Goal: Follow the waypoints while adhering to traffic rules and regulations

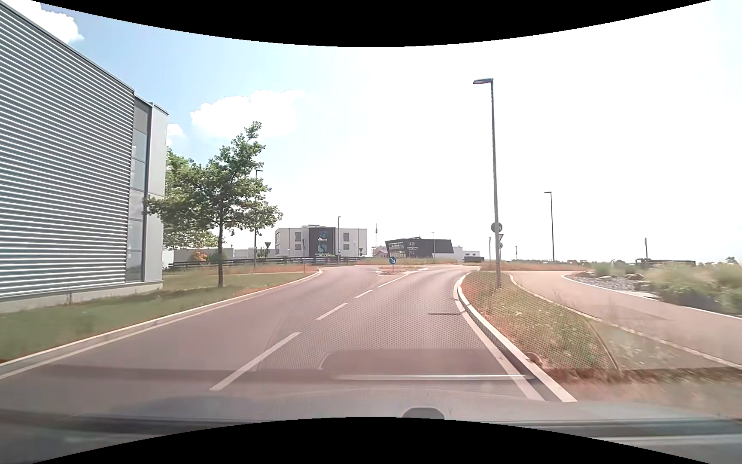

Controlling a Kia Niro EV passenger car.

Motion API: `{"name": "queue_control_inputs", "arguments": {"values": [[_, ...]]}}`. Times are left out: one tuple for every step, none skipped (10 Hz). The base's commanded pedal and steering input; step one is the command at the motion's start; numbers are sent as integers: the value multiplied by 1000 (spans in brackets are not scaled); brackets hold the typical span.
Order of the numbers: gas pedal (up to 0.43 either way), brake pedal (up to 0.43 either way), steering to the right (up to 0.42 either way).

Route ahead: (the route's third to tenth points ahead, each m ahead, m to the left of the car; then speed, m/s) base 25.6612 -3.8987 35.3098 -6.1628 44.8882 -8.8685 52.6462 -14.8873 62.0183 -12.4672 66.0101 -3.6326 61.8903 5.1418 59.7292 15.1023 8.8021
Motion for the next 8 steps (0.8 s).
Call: {"name": "queue_control_inputs", "arguments": {"values": [[39,0,18],[39,0,18],[39,0,19],[39,0,24],[39,0,28],[39,0,31],[39,0,31],[39,0,33]]}}
